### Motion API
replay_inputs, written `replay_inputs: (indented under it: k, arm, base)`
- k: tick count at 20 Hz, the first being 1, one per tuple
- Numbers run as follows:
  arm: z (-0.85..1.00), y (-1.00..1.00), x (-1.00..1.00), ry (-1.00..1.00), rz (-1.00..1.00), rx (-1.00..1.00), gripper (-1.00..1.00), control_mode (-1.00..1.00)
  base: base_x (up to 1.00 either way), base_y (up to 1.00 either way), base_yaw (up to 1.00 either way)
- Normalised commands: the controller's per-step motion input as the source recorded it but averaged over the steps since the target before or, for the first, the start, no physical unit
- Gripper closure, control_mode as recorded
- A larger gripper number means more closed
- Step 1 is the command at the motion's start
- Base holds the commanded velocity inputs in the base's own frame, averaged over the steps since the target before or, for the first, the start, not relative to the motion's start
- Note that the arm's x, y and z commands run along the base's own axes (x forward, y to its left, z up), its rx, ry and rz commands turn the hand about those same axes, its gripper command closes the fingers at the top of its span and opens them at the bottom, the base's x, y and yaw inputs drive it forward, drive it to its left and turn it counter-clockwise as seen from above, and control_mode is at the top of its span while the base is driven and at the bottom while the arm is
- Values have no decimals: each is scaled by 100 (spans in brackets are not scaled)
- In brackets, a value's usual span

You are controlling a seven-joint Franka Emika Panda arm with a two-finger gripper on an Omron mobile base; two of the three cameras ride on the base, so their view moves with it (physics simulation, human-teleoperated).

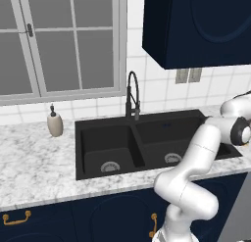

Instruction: Pick the pan and sponge and place them into the sink. Then turn on the water.

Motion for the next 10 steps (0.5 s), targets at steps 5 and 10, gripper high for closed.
replay_inputs:
  k: [5, 10]
  arm:
    - [-40, -10, 11, 0, 0, 0, -100, -100]
    - [-28, -13, 7, 0, 0, 0, -100, -100]
  base:
    - [0, 0, 0]
    - [0, 0, 0]
